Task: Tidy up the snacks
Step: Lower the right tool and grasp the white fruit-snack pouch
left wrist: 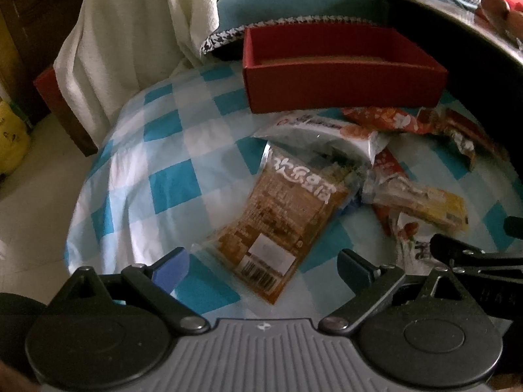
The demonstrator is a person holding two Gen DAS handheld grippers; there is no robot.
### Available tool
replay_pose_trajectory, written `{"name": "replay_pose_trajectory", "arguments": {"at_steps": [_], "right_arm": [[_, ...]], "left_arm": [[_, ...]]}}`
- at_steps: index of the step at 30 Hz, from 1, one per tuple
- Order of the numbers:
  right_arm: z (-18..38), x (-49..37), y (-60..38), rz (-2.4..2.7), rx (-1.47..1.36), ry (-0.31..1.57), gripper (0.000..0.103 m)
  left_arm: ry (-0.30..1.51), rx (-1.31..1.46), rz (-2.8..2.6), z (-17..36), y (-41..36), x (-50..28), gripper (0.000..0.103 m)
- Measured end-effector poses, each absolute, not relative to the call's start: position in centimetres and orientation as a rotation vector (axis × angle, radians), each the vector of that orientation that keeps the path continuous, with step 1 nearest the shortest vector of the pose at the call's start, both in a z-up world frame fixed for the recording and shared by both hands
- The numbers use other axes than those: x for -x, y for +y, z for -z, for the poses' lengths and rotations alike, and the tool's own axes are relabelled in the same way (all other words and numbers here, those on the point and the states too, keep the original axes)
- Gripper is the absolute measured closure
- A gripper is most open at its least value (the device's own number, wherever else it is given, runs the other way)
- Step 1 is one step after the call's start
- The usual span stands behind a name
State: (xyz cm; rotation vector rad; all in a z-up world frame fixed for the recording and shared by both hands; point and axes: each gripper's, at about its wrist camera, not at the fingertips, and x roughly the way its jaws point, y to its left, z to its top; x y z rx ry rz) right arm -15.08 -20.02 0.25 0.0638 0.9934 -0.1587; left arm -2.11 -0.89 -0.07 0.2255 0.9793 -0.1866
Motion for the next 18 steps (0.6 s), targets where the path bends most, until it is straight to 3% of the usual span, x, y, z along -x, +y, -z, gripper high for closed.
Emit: {"name": "replay_pose_trajectory", "arguments": {"at_steps": [18], "right_arm": [[2.9,14.6,-15.0,0.023,0.013,1.141,0.001]], "left_arm": [[1.015,-0.118,0.149,-0.7,2.4,1.3,0.011]]}}
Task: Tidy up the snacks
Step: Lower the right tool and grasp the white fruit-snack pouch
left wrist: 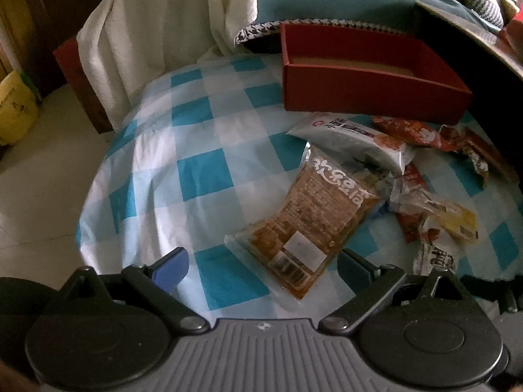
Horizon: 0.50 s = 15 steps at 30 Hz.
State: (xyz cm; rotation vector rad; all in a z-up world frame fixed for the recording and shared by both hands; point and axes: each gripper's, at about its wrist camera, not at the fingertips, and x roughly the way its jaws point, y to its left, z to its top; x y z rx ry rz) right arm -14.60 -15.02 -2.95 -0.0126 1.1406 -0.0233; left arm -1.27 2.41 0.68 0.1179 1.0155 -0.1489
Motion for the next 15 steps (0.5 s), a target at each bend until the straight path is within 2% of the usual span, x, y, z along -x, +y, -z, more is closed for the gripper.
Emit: {"name": "replay_pose_trajectory", "arguments": {"at_steps": [3,8,11,13,15], "right_arm": [[3.9,14.6,-15.2,0.014,-0.038,1.226,0.000],[4.4,15.2,-13.8,-0.042,0.108,1.230,0.000],[3.5,15.2,-14.4,-0.081,0.105,1.253,0.012],[2.8,15.4,-14.8,-0.117,0.091,1.260,0.029],[2.4,15.5,-15.3,-0.142,0.066,1.273,0.031]], "left_arm": [[1.033,-0.089,0.166,-0.7,2.6,1.1,0.011],[1.035,-0.066,0.195,-1.0,2.7,1.1,0.011],[1.043,-0.042,0.207,-1.0,3.0,1.0,0.010],[1.048,-0.031,0.212,-1.0,3.1,1.0,0.010],[1.051,-0.030,0.219,-1.0,3.0,1.0,0.010]]}}
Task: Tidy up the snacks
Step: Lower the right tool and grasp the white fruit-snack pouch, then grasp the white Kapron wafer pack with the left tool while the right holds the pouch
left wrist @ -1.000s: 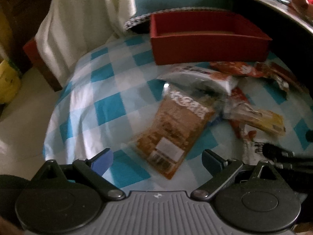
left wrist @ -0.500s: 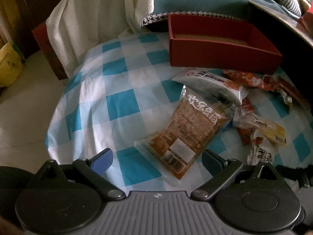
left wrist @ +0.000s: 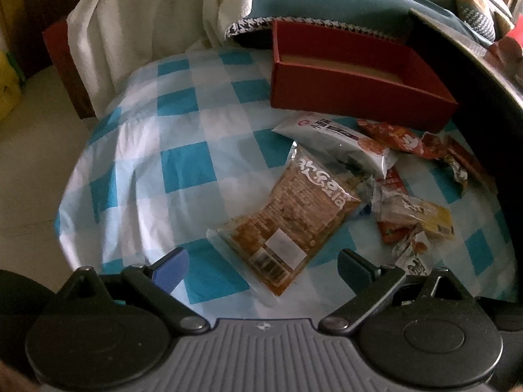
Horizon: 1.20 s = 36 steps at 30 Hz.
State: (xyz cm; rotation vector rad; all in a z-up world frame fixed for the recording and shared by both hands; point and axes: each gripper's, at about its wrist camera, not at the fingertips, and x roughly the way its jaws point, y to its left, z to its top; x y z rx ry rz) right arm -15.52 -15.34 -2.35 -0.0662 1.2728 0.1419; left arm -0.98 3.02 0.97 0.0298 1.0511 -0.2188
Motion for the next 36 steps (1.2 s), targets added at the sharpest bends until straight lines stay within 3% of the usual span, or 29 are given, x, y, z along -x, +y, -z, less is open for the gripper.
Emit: {"name": "replay_pose_trajectory", "arguments": {"at_steps": [5,15,17,18,19,25,30,32,36], "right_arm": [[1.8,15.7,-15.6,-0.172,0.051,1.280,0.038],[-0.4,15.8,-18.6,-0.219,-0.126,1.239,0.039],[-1.0,15.6,-18.9,-0.235,-0.111,1.237,0.030],[-1.1,15.4,-19.3,-0.238,-0.117,1.235,0.016],[-1.3,15.3,-19.8,-0.224,-0.138,1.215,0.011],[-1.7,14.1,-22.8,-0.209,-0.225,1.190,0.009],[1.2,10.9,-22.2,-0.182,-0.027,1.250,0.014],[2.2,9.9,-22.1,-0.202,-0.009,1.270,0.010],[1.9,9.8,-22.3,-0.218,0.003,1.236,0.019]], "left_arm": [[1.058,-0.058,0.228,-0.7,2.4,1.1,0.010],[1.152,-0.076,0.324,0.9,0.9,1.3,0.010],[1.212,-0.058,0.375,1.7,0.3,1.5,0.010],[1.225,-0.059,0.384,1.9,0.1,1.7,0.010],[1.224,-0.040,0.378,2.0,0.1,1.8,0.009],[1.249,-0.058,0.280,2.5,0.3,2.2,0.010],[1.298,-0.160,0.331,3.3,-3.3,5.2,0.015],[1.294,-0.213,0.330,3.8,-4.8,6.1,0.015],[1.308,-0.198,0.326,4.6,-8.0,6.2,0.011]]}}
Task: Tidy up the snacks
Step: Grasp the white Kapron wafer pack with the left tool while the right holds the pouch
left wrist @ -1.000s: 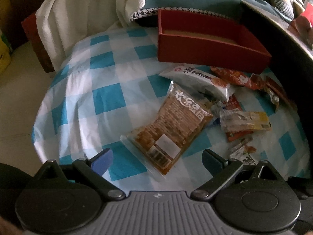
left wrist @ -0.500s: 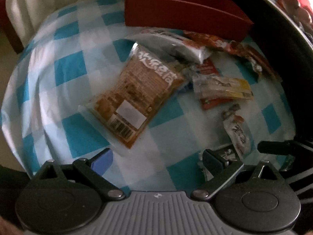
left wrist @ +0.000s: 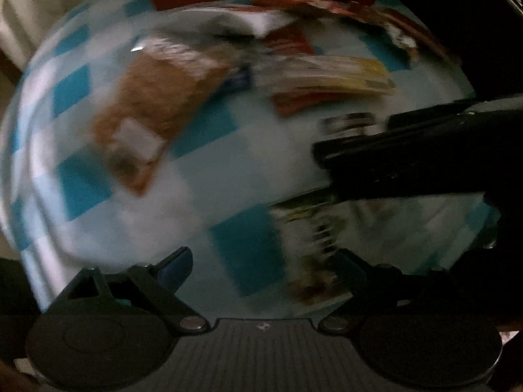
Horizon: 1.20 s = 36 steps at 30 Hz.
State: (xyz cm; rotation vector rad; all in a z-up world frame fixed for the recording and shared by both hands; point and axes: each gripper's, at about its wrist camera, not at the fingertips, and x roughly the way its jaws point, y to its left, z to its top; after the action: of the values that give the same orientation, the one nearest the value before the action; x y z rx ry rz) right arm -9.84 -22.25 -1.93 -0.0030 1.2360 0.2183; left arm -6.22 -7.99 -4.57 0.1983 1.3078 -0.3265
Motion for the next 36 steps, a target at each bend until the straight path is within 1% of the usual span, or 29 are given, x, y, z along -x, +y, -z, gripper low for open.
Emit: {"name": "replay_pose_trajectory", "arguments": {"at_steps": [1,3,5,6,7,8,10,11,12,13,14,15,16,17,19,22,25,26,27,28,29,30,31,33,34,36], "right_arm": [[1.9,9.9,-22.4,-0.221,0.020,1.232,0.025],[2.0,9.7,-22.9,-0.200,0.061,1.224,0.025],[1.9,9.7,-23.3,-0.210,0.045,1.226,0.024],[2.0,9.8,-23.2,-0.215,0.042,1.240,0.013],[2.3,9.9,-23.2,-0.233,0.037,1.259,0.002],[2.7,10.0,-23.3,-0.252,0.027,1.264,0.000],[3.0,10.2,-23.1,-0.275,0.068,1.261,0.000],[2.9,10.1,-23.2,-0.275,0.059,1.261,0.000],[2.7,9.8,-23.7,-0.272,0.026,1.264,0.003],[2.5,9.7,-24.3,-0.256,-0.010,1.262,0.012],[2.1,9.7,-25.1,-0.228,-0.045,1.255,0.016],[1.6,10.0,-25.9,-0.190,-0.072,1.244,0.018],[1.3,10.2,-26.4,-0.177,-0.086,1.232,0.018],[1.1,10.5,-26.7,-0.162,-0.093,1.221,0.018],[0.8,11.1,-26.7,-0.115,-0.071,1.197,0.013],[1.1,11.2,-26.4,-0.110,-0.075,1.216,0.011],[1.3,10.9,-26.2,-0.088,-0.050,1.239,0.011],[1.4,10.8,-26.2,-0.084,-0.056,1.235,0.011],[1.3,10.8,-26.4,-0.081,-0.062,1.229,0.009],[1.2,10.7,-26.6,-0.079,-0.070,1.228,0.006],[1.3,10.8,-26.6,-0.075,-0.074,1.231,0.006],[1.4,10.8,-26.7,-0.073,-0.073,1.239,0.006],[1.5,10.9,-26.7,-0.076,-0.068,1.250,0.006],[1.4,11.1,-26.5,-0.092,-0.063,1.253,0.006],[1.2,11.2,-26.4,-0.103,-0.060,1.250,0.006],[0.9,11.5,-26.3,-0.115,-0.055,1.243,0.006]], "left_arm": [[1.295,-0.216,0.311,4.9,-8.7,6.2,0.003],[1.284,-0.190,0.310,5.1,-9.5,6.0,0.004],[1.298,-0.193,0.320,5.5,-10.2,5.9,0.004],[1.308,-0.198,0.318,5.7,-10.2,6.0,0.005],[1.322,-0.206,0.310,5.9,-10.1,6.1,0.009],[1.318,-0.215,0.296,6.0,-9.9,6.2,0.023],[1.277,-0.286,0.286,5.5,-10.3,7.0,0.034],[1.266,-0.294,0.296,5.4,-10.5,7.2,0.043],[1.254,-0.302,0.308,5.2,-10.5,7.3,0.052],[1.244,-0.304,0.320,4.8,-10.6,7.5,0.063],[1.239,-0.309,0.324,4.3,-10.1,7.5,0.072],[1.238,-0.301,0.332,3.9,-9.5,7.4,0.076],[1.234,-0.291,0.328,3.7,-9.0,7.2,0.088],[1.228,-0.274,0.328,3.7,-8.4,7.0,0.093],[1.227,-0.221,0.358,3.5,-7.1,6.2,0.092],[1.201,-0.182,0.342,3.0,-4.9,5.6,0.092],[1.179,-0.220,0.486,1.3,-3.9,6.4,0.087],[1.171,-0.253,0.567,0.8,-3.9,6.8,0.080],[1.175,-0.291,0.635,0.2,-4.0,7.5,0.074],[1.195,-0.329,0.697,-0.2,-4.1,8.4,0.057],[1.201,-0.357,0.738,-0.5,-4.3,9.5,0.050],[1.185,-0.412,0.784,-0.7,-4.8,10.7,0.050],[1.134,-0.525,0.839,-0.8,-5.5,12.3,0.050],[0.928,-0.839,0.949,-0.4,-6.5,15.4,0.049],[0.854,-0.968,0.995,0.0,-6.6,16.3,0.049],[0.831,-1.133,1.084,0.8,-7.0,16.9,0.049]]}}
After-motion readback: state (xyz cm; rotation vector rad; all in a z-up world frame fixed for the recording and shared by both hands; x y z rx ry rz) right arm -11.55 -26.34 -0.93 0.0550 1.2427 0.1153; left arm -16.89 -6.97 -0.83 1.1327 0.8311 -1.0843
